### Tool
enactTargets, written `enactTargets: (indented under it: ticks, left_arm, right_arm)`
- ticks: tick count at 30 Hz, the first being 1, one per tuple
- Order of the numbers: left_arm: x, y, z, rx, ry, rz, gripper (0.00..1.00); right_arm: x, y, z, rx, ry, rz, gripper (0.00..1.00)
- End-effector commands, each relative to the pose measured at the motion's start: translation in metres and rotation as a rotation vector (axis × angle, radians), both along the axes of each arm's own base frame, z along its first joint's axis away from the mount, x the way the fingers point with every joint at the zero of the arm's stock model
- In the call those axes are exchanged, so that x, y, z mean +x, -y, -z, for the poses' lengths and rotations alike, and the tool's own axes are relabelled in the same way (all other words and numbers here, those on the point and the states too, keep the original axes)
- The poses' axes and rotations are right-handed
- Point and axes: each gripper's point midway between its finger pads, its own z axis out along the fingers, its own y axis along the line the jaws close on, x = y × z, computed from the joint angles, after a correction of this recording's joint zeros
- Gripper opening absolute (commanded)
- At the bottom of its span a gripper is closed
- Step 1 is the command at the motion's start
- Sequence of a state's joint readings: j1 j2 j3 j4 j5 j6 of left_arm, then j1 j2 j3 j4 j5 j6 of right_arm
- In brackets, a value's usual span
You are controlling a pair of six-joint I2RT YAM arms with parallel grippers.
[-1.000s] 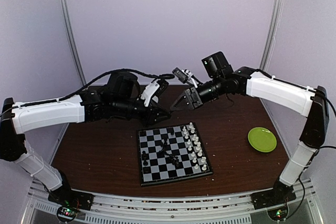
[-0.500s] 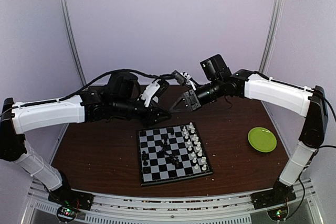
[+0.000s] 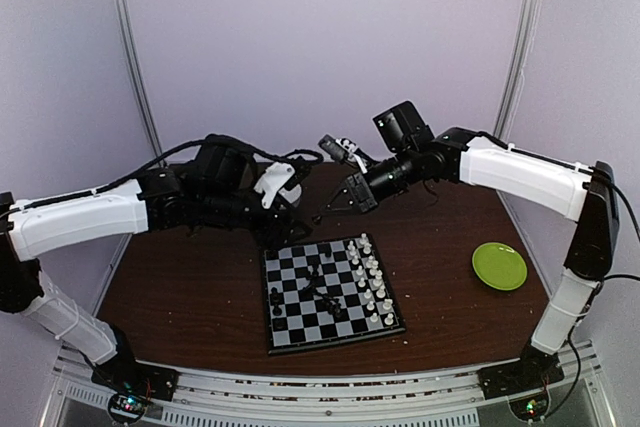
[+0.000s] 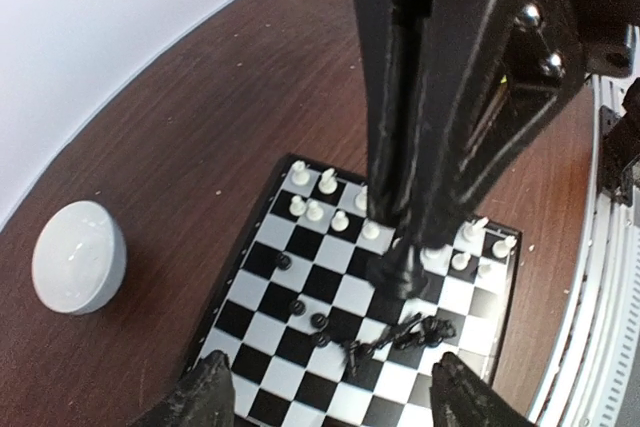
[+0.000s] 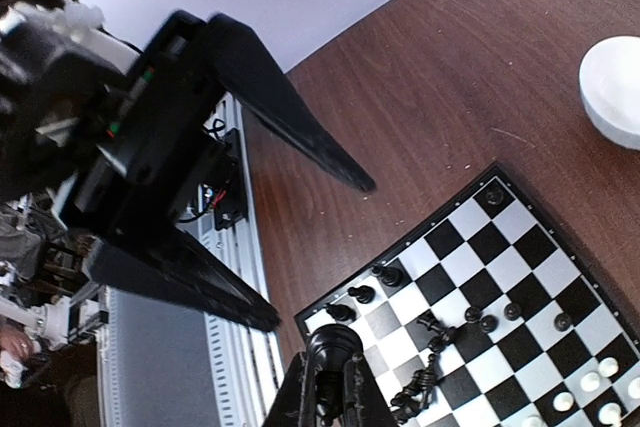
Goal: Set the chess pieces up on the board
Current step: Pass from the left arm to the right, then place the bishop on f8.
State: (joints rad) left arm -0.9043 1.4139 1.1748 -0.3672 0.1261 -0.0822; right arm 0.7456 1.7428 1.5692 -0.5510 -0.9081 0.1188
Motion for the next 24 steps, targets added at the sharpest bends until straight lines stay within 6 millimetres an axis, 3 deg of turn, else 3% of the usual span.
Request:
enactTargets:
  ticks: [1, 4, 6, 8, 11, 17, 24]
  left_arm:
    - [0.012, -0.063, -0.025, 0.169, 0.149, -0.084, 0.72]
    - [0.031, -0.109, -0.044, 0.196, 0.219, -0.214, 0.84]
    - [0.049, -0.143, -0.059, 0.194, 0.271, -0.347, 0.97]
    - [0.066, -0.176, -0.072, 0.177, 0.313, -0.470, 0.98]
    - [0.080, -0.207, -0.078, 0.121, 0.333, -0.596, 0.98]
    - [0.084, -0.225, -0.059, 0.066, 0.266, -0.635, 0.98]
    - [0.078, -0.224, -0.063, 0.042, 0.277, -0.618, 0.98]
  right_arm:
    - [0.009, -0.005, 0.011, -0.129, 0.191, -0.011, 0.00]
    - [0.013, -0.016, 0.017, -0.201, 0.291, -0.030, 0.00]
    - [0.014, -0.026, 0.027, -0.250, 0.335, -0.055, 0.00]
    - [0.013, -0.039, 0.042, -0.294, 0.357, -0.082, 0.00]
    - [0.014, -0.059, 0.063, -0.355, 0.378, -0.112, 0.00]
    - [0.016, -0.090, 0.107, -0.491, 0.402, -0.176, 0.00]
    - [0.012, -0.104, 0.149, -0.561, 0.420, -0.213, 0.00]
